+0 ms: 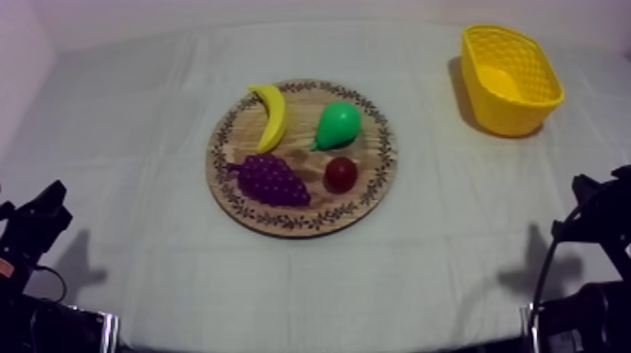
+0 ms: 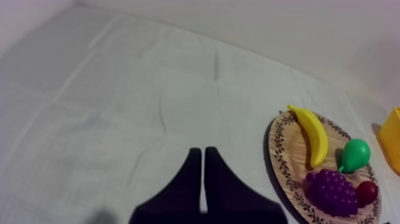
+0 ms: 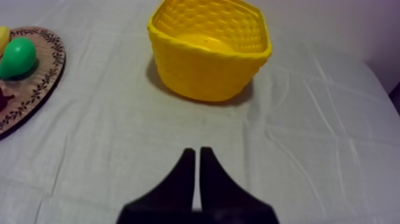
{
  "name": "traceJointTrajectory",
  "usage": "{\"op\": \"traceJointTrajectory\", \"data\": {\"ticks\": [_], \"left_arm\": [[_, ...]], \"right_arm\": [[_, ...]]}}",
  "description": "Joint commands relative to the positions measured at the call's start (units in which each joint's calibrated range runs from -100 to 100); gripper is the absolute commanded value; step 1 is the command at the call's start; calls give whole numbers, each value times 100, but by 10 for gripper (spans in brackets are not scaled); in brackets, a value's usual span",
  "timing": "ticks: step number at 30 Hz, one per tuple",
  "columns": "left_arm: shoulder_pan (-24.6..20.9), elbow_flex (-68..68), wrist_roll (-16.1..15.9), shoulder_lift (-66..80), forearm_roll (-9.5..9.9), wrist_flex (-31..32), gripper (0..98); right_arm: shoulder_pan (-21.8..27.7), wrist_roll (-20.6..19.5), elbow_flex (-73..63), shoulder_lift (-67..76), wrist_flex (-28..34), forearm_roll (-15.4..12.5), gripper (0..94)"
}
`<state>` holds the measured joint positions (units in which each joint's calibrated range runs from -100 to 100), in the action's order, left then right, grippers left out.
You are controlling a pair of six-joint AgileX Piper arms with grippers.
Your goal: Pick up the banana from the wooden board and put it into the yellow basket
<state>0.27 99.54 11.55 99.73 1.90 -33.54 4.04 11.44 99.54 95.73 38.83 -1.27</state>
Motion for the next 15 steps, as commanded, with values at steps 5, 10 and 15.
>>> {"op": "traceJointTrajectory", "data": {"ticks": [5, 10, 15], "left_arm": [[-2, 1, 0, 1, 2, -1, 1], [-2, 1, 0, 1, 2, -1, 1], [-2, 1, 0, 1, 2, -1, 1]], "right_arm": [[2, 1, 2, 3, -4, -2, 4], [-7, -94, 2, 3, -4, -2, 5], [0, 0, 2, 3, -4, -2, 6]]}}
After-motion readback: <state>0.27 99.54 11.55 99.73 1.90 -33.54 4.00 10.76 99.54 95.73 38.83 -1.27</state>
